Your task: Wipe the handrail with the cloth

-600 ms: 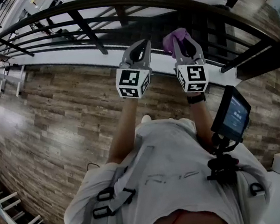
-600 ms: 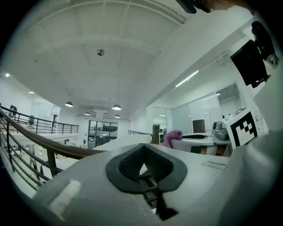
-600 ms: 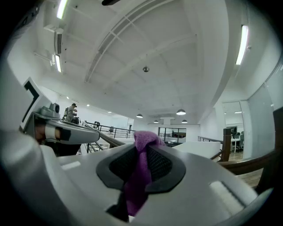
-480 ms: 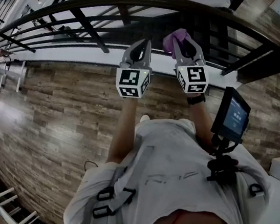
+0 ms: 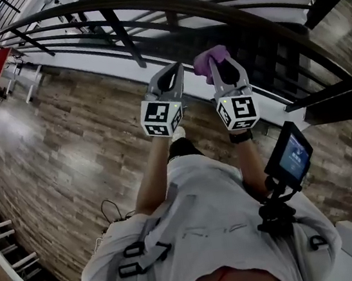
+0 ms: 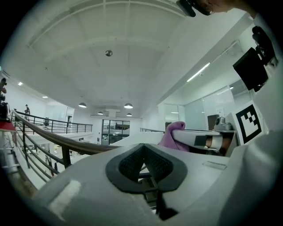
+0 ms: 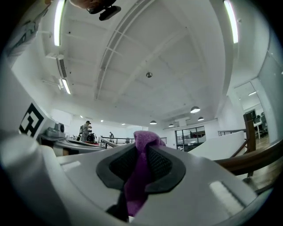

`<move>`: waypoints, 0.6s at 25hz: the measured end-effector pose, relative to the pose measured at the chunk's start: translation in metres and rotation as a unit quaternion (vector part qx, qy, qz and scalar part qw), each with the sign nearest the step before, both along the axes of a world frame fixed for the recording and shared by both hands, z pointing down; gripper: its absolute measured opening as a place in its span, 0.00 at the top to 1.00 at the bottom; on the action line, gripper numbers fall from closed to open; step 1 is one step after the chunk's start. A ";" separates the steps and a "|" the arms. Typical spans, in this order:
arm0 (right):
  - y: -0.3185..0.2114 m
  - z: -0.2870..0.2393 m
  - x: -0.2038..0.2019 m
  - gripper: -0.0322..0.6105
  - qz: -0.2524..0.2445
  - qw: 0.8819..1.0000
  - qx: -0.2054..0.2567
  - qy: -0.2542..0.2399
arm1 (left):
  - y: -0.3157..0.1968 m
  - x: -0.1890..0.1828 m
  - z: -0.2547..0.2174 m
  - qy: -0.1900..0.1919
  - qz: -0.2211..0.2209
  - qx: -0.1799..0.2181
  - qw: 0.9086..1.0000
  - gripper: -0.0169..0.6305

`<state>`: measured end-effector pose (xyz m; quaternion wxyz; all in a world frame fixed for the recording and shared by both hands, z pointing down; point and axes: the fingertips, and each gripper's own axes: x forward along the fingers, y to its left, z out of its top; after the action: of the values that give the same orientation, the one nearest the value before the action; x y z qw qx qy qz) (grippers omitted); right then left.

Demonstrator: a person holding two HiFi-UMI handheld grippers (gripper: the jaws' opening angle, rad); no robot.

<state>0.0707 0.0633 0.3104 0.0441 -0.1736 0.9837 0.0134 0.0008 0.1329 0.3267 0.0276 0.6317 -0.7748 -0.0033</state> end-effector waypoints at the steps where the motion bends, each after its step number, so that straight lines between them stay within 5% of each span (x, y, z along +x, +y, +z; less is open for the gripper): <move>1: 0.000 -0.002 -0.012 0.85 -0.010 1.000 0.000 -0.005 | -0.002 -0.012 0.000 0.001 -0.005 0.002 1.000 0.97; 15: -0.066 -0.021 -0.262 0.85 -0.067 0.997 0.033 -0.018 | -0.083 -0.277 -0.022 -0.019 -0.059 0.042 0.997 0.97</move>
<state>-0.1913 -0.0025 0.2896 0.0685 -0.1059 0.9912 0.0394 -0.2764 0.0498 0.3052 -0.0143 0.5854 -0.8102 -0.0256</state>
